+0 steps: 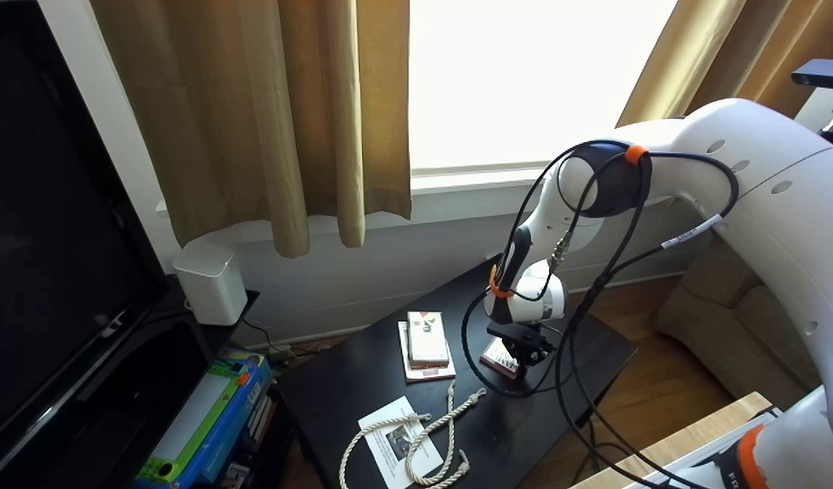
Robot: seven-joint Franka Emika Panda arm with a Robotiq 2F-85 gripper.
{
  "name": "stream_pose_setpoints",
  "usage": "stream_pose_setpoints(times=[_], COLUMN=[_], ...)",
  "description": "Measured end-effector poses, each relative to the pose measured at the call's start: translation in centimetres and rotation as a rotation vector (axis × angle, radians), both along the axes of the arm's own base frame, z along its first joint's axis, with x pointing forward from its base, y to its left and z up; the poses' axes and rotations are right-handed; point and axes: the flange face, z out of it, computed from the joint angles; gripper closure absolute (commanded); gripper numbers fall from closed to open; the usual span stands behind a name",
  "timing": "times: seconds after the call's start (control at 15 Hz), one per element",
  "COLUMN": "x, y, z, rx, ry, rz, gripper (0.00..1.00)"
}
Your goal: Turn the yellow book around
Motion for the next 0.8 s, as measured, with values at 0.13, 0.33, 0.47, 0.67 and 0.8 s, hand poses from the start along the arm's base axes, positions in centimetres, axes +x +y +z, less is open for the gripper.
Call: stream_pose_setpoints(times=[0.13, 0.33, 0.47, 0.67, 0.8], x=[0.1, 0.3, 0.5, 1.3, 2.5], y=[0.0, -0.3, -0.7, -0.8, -0.5], z=[0.0, 0.2, 0.2, 0.3, 0.4], rx=[0.003, 0.035, 0.065, 0.117, 0.145], ry=[-0.01, -0.041, -0.057, -0.104, -0.154], rz=[-0.022, -0.107, -0.169, -0.249, -0.291], gripper=[1.0, 1.0, 1.0, 1.0, 1.0])
